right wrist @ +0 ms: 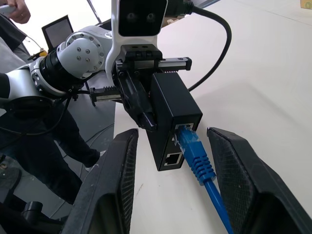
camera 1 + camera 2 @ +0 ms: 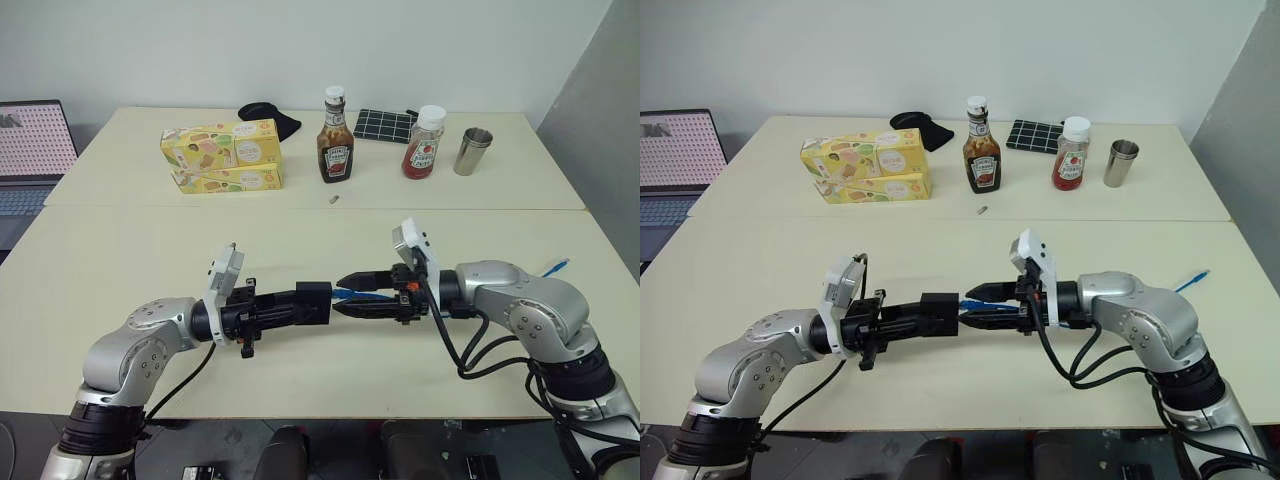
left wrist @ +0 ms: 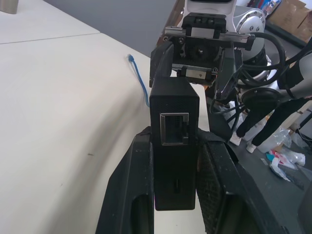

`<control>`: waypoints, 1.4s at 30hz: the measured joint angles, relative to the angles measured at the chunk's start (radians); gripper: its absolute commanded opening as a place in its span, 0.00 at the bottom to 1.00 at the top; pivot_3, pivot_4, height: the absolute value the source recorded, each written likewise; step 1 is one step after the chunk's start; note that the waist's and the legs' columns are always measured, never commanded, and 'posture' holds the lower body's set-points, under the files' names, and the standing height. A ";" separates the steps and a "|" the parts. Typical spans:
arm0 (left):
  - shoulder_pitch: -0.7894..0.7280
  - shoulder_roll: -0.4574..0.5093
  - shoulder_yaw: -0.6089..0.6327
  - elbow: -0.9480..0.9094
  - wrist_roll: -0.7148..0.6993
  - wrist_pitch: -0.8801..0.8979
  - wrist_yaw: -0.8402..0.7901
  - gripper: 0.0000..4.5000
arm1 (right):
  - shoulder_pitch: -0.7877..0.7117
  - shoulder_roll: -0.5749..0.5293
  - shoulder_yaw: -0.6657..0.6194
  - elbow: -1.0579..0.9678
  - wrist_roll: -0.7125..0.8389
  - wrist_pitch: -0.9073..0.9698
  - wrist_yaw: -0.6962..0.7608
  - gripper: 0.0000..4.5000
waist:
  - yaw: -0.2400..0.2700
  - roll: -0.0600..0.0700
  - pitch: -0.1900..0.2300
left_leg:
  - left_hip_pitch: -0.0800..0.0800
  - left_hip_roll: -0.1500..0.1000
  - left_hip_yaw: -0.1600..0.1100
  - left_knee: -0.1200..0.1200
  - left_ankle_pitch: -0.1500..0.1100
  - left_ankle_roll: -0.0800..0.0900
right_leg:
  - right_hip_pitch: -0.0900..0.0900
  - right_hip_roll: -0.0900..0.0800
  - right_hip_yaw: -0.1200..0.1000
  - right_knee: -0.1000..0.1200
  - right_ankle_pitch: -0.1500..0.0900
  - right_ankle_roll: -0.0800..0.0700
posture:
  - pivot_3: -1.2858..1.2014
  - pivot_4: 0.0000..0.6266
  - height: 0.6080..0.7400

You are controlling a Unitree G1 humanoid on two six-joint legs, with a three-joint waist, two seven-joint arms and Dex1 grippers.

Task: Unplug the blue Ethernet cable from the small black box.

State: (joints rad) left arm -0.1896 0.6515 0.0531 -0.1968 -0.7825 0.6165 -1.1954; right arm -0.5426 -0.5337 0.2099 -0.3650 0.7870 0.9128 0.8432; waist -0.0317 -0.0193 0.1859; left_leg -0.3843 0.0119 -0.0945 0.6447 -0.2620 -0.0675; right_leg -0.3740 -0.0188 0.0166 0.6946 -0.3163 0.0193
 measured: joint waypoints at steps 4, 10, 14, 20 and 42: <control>0.009 0.000 0.000 -0.002 0.002 -0.012 0.000 0.17 | -0.001 0.006 0.001 0.006 -0.011 0.000 0.001 0.53 | 0.000 0.000 0.000 | 0.000 0.000 0.000 0.000 0.000 0.000 | 0.000 0.000 0.000 0.000 0.000 0.000 | 0.52 0.24 1.00; 0.012 -0.010 0.000 -0.003 0.002 -0.013 0.001 0.17 | -0.013 0.004 0.017 0.010 -0.041 -0.004 0.011 0.29 | 0.000 0.000 0.000 | 0.000 0.000 0.000 0.000 0.000 0.000 | 0.000 0.000 0.000 0.000 0.000 0.000 | 0.52 0.24 1.00; 0.019 -0.010 -0.002 -0.009 0.003 -0.013 -0.001 0.17 | -0.019 0.003 0.019 0.015 -0.061 -0.005 0.021 0.08 | 0.000 0.000 0.000 | 0.000 0.000 0.000 0.000 0.000 0.000 | 0.000 0.000 0.000 0.000 0.000 0.000 | 0.52 0.24 1.00; 0.028 -0.015 -0.006 -0.009 0.005 -0.013 0.006 0.17 | -0.025 -0.005 0.032 0.015 -0.080 -0.015 0.052 0.00 | 0.000 0.000 0.000 | 0.000 0.000 0.000 0.000 0.000 0.000 | 0.000 0.000 0.000 0.000 0.000 0.000 | 0.52 0.24 1.00; -0.007 -0.026 -0.007 0.010 0.011 -0.011 -0.042 0.17 | 0.008 0.046 -0.080 0.042 0.092 0.157 0.021 0.55 | 0.000 0.000 0.000 | 0.000 0.000 0.000 0.000 0.000 0.000 | 0.000 0.000 0.000 -0.001 0.000 0.000 | 0.52 0.24 1.00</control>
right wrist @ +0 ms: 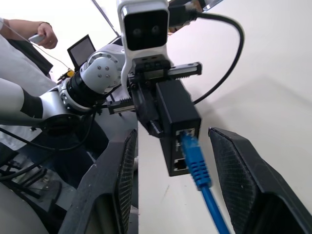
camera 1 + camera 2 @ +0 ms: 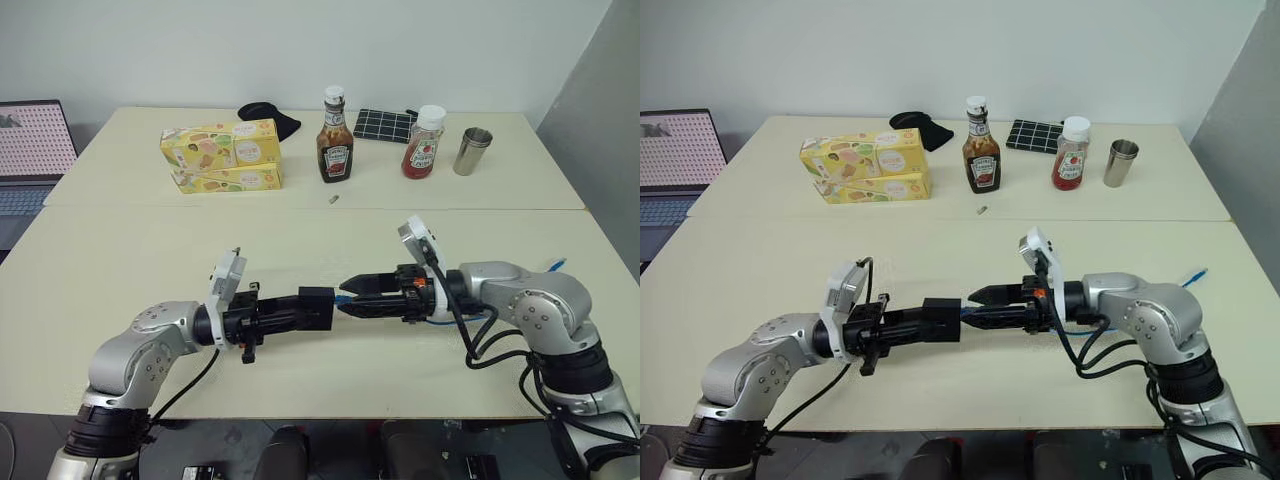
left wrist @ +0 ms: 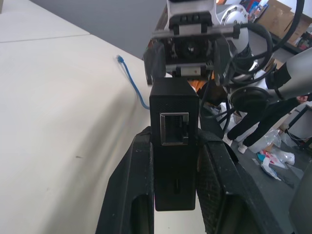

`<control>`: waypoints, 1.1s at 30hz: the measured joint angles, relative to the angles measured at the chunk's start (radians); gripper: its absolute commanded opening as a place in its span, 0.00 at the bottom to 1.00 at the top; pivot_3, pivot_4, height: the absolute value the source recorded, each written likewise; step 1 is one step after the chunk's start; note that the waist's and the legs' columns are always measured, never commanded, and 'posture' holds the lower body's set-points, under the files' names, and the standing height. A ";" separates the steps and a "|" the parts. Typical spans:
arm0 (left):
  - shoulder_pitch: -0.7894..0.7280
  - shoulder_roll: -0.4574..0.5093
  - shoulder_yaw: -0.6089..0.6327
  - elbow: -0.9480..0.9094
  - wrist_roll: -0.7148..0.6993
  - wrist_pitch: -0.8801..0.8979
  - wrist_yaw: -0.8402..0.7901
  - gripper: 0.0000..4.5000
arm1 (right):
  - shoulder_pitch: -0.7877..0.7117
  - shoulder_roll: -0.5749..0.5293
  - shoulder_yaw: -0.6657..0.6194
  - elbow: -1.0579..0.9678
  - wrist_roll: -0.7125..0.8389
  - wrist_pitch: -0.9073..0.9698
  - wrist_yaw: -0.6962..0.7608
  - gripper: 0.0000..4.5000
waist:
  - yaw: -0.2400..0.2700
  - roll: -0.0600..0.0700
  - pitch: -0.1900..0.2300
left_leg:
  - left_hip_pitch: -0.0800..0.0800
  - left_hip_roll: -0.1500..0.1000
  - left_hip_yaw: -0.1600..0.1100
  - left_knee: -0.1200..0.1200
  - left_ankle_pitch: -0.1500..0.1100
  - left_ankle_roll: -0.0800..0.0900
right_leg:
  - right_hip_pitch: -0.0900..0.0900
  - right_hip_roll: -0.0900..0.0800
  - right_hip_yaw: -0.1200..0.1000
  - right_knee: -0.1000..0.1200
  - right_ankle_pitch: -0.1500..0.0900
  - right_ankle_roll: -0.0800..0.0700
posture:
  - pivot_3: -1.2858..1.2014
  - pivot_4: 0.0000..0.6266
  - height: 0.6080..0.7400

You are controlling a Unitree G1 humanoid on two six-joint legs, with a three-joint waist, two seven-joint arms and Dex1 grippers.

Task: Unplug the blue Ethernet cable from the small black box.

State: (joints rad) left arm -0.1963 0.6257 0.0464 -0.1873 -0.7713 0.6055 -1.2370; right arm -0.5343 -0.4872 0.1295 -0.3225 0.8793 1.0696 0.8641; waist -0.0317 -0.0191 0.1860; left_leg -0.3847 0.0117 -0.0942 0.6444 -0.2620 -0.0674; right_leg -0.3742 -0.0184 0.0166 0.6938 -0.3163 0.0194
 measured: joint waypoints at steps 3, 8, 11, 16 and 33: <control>-0.002 -0.003 0.000 0.001 0.000 0.000 -0.001 0.17 | 0.005 0.020 0.000 -0.006 0.000 0.009 -0.032 0.55 | 0.000 0.000 0.000 | 0.000 0.000 0.000 0.000 0.000 0.000 | 0.000 0.000 0.000 0.000 0.000 0.000 | 0.52 0.24 1.00; -0.002 -0.011 0.000 0.007 0.000 0.000 -0.001 0.17 | 0.005 0.037 0.001 -0.007 0.002 0.013 -0.060 0.55 | 0.000 0.000 0.000 | 0.000 0.000 0.000 0.000 0.000 0.000 | 0.000 0.000 0.000 0.000 0.000 0.000 | 0.52 0.24 1.00; -0.002 -0.014 -0.001 0.007 0.000 0.000 -0.001 0.17 | 0.005 0.036 0.002 -0.007 0.002 0.013 -0.060 0.55 | 0.000 0.000 0.000 | 0.000 0.000 0.000 0.000 0.000 0.000 | 0.000 0.000 0.000 0.000 0.000 0.000 | 0.52 0.24 1.00; -0.003 -0.017 -0.001 0.010 0.000 0.000 -0.001 0.17 | 0.005 0.023 0.011 -0.007 -0.002 0.009 -0.056 0.55 | 0.000 0.000 0.000 | 0.000 0.000 0.000 0.000 0.000 0.000 | 0.000 0.000 0.000 0.000 0.000 0.000 | 0.52 0.24 1.00; -0.001 -0.017 0.000 0.010 0.000 -0.001 0.000 0.17 | 0.006 0.004 0.011 -0.006 -0.002 0.006 -0.050 0.47 | 0.000 0.000 0.000 | 0.000 0.000 0.000 0.000 0.000 0.000 | 0.000 0.000 0.000 -0.001 0.000 0.000 | 0.52 0.24 1.00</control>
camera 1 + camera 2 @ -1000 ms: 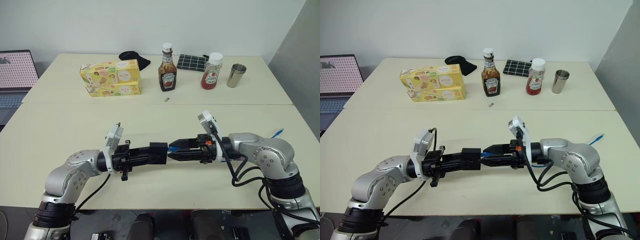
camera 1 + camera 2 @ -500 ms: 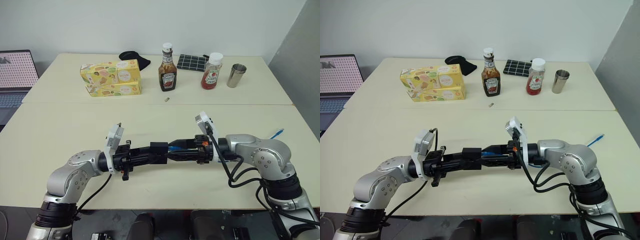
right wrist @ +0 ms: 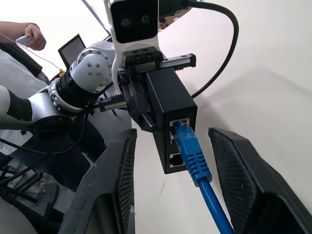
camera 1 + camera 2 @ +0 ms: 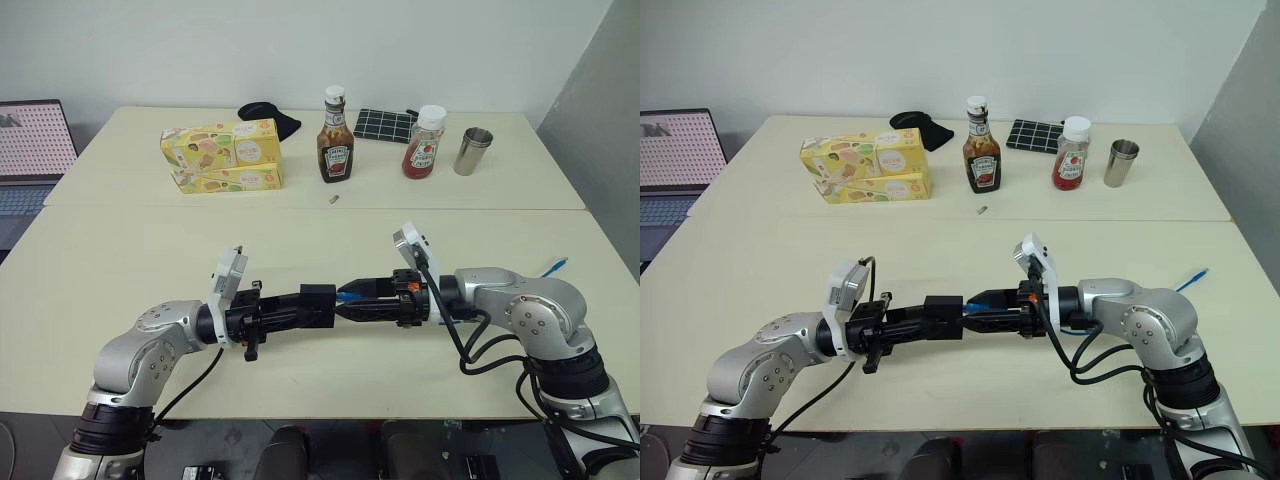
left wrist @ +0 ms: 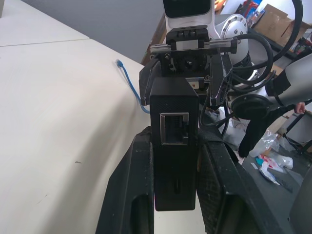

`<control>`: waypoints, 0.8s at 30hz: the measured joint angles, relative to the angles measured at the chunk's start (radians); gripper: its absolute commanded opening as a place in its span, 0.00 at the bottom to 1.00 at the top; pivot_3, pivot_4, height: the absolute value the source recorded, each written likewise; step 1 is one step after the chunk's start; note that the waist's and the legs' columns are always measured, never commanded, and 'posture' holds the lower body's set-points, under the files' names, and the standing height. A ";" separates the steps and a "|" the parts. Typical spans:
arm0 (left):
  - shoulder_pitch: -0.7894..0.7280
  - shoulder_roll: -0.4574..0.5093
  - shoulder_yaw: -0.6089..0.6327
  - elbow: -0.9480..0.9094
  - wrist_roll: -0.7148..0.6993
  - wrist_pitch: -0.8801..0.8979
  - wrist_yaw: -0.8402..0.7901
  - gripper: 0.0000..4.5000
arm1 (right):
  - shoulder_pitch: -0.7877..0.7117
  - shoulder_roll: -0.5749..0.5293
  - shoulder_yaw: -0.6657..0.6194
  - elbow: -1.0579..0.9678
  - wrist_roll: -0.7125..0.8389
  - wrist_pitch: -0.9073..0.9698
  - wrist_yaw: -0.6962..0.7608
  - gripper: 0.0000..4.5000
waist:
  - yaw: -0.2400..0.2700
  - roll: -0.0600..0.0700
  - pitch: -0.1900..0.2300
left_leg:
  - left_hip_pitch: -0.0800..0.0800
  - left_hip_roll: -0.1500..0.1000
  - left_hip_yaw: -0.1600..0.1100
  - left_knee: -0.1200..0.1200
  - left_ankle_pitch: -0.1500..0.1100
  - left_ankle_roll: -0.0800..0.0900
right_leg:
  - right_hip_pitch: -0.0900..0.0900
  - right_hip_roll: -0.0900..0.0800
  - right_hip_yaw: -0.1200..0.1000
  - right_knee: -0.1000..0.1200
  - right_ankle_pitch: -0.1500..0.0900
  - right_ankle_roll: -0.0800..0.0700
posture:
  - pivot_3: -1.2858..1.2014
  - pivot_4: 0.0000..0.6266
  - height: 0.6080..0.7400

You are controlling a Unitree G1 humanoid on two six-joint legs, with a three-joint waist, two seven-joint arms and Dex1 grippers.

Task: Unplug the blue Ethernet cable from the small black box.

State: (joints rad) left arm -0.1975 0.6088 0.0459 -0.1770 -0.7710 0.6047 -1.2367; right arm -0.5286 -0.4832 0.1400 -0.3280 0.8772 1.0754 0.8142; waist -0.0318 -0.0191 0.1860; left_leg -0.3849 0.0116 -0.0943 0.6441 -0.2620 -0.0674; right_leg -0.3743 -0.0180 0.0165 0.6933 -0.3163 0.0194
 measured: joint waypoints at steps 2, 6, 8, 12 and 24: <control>0.000 0.000 0.000 0.000 0.000 0.000 0.000 0.17 | 0.000 0.000 0.000 0.001 0.000 0.000 0.000 0.38 | 0.000 0.000 0.000 | 0.000 0.000 0.000 0.000 0.000 0.000 | 0.000 0.000 0.000 0.000 0.000 0.000 | 0.52 0.24 1.00; 0.001 0.000 0.000 0.000 -0.001 0.000 -0.001 0.17 | 0.000 -0.002 0.000 0.007 -0.002 -0.001 0.000 0.20 | 0.000 0.000 0.000 | 0.000 0.000 0.000 0.000 0.000 0.000 | 0.000 0.000 0.000 0.000 0.000 0.000 | 0.52 0.24 1.00; 0.002 -0.001 0.000 -0.001 -0.001 0.000 -0.001 0.17 | 0.001 -0.007 0.000 0.009 -0.003 -0.004 0.002 0.10 | 0.000 0.000 0.000 | 0.000 0.000 0.000 0.000 0.000 0.000 | 0.000 0.000 0.000 0.000 0.000 0.000 | 0.52 0.24 1.00; 0.004 -0.001 0.001 0.000 -0.009 0.000 0.000 0.17 | 0.001 -0.012 0.000 0.010 -0.003 -0.012 0.018 0.02 | 0.000 0.000 0.000 | 0.000 0.000 0.000 0.000 0.000 0.000 | 0.000 0.000 0.000 -0.001 0.000 0.000 | 0.52 0.24 1.00; 0.023 -0.001 0.000 -0.008 -0.016 0.001 -0.012 0.17 | -0.002 -0.024 0.013 0.021 -0.003 -0.017 0.053 0.02 | 0.000 0.000 0.000 | 0.000 0.000 0.000 0.000 0.000 0.000 | 0.000 0.000 0.000 -0.001 0.000 0.000 | 0.52 0.24 1.00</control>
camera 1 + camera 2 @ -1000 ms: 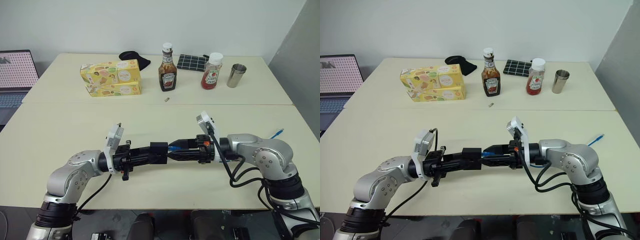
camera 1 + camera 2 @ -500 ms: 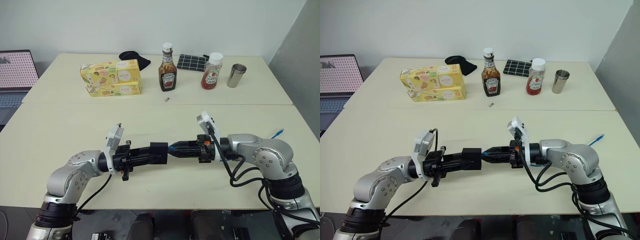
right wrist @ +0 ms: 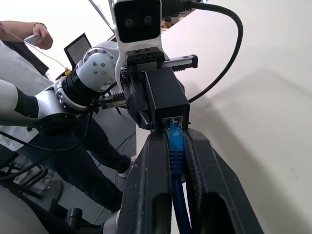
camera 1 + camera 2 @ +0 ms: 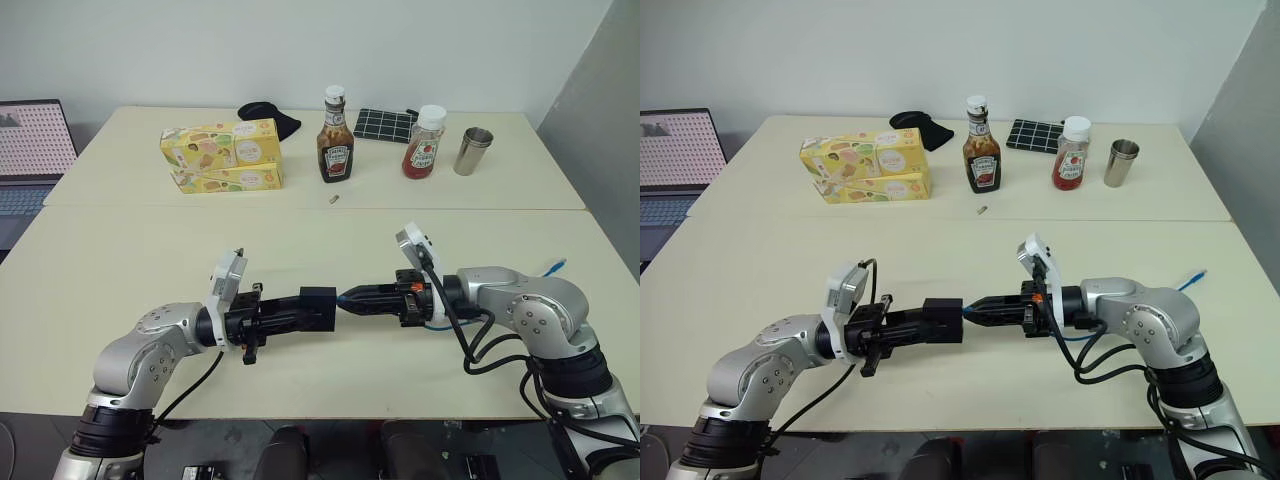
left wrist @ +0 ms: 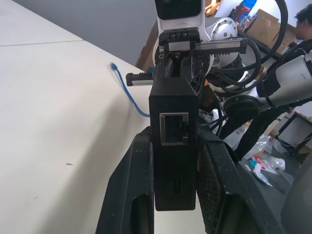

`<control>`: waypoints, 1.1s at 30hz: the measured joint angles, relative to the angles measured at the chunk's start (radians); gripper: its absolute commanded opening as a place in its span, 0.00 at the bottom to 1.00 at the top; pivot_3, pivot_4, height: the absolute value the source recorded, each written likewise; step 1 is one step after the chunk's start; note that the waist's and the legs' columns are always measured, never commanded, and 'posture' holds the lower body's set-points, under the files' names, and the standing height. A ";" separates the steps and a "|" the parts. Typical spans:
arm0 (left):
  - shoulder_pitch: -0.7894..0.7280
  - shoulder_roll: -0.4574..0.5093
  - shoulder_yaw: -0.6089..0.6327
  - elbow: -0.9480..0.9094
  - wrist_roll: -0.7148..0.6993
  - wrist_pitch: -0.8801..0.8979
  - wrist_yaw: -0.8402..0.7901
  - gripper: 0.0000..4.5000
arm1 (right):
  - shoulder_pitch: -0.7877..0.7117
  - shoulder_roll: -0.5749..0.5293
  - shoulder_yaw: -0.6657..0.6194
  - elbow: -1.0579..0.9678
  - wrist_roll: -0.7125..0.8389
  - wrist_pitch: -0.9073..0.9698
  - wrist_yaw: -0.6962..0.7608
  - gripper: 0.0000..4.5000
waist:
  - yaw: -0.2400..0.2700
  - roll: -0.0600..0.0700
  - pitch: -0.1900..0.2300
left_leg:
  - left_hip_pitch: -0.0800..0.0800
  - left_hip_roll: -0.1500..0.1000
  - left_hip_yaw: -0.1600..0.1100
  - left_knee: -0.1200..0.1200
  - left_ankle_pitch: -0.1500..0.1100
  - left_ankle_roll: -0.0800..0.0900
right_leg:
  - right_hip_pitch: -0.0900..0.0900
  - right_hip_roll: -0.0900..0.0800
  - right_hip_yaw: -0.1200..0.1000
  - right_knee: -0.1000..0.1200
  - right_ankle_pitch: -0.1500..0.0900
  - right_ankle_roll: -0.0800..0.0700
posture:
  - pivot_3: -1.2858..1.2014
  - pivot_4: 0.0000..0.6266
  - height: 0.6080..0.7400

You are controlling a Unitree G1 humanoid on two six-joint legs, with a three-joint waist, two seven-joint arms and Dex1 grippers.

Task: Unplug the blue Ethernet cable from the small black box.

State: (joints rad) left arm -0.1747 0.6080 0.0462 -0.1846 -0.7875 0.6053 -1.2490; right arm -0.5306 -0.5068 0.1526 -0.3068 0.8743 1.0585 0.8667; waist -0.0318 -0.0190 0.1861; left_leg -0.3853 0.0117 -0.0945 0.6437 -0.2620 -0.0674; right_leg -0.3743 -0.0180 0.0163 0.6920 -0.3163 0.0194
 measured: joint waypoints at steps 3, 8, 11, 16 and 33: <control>0.021 0.000 0.005 -0.003 0.001 -0.005 0.018 0.17 | 0.001 -0.024 0.005 0.004 0.000 0.004 0.005 0.02 | 0.000 0.000 0.000 | -0.001 0.000 -0.001 0.000 0.000 0.000 | 0.000 0.000 0.000 -0.001 0.000 0.000 | 0.52 0.24 1.00; 0.069 0.015 0.069 -0.003 0.002 -0.008 0.042 0.17 | 0.012 -0.077 -0.029 0.038 -0.020 0.001 0.004 0.01 | 0.001 0.000 0.000 | -0.001 0.000 -0.001 0.000 0.000 0.000 | 0.000 0.000 0.000 -0.001 0.000 0.000 | 0.52 0.24 1.00; 0.100 0.017 0.082 -0.006 0.002 -0.022 0.058 0.17 | 0.013 -0.082 -0.045 0.071 -0.038 -0.020 0.001 0.01 | 0.000 0.000 0.000 | -0.001 0.000 -0.001 0.000 0.000 0.000 | 0.000 0.000 0.000 -0.002 0.000 0.000 | 0.52 0.24 1.00; 0.111 0.005 0.115 -0.009 0.007 -0.032 0.113 0.17 | -0.033 0.006 -0.062 0.329 -0.294 -0.287 -0.192 0.01 | -0.001 0.000 0.000 | -0.001 -0.001 0.001 0.000 0.000 0.000 | 0.000 0.000 0.001 -0.002 0.000 0.000 | 0.52 0.24 1.00; 0.061 -0.077 0.127 0.041 0.128 -0.122 0.346 0.17 | -0.035 0.024 -0.060 0.578 -0.618 -0.618 -0.295 0.61 | 0.006 0.002 0.001 | -0.011 0.000 0.003 0.002 0.000 0.000 | -0.011 -0.002 0.001 0.003 0.001 0.001 | 0.52 0.24 1.00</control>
State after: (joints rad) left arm -0.1140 0.5315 0.1737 -0.1441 -0.6597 0.4831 -0.9034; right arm -0.5655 -0.4833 0.0930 0.2709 0.2562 0.4403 0.5719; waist -0.0259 -0.0171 0.1875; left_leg -0.3967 0.0122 -0.0914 0.6459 -0.2617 -0.0676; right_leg -0.3856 -0.0196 0.0176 0.6955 -0.3157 0.0200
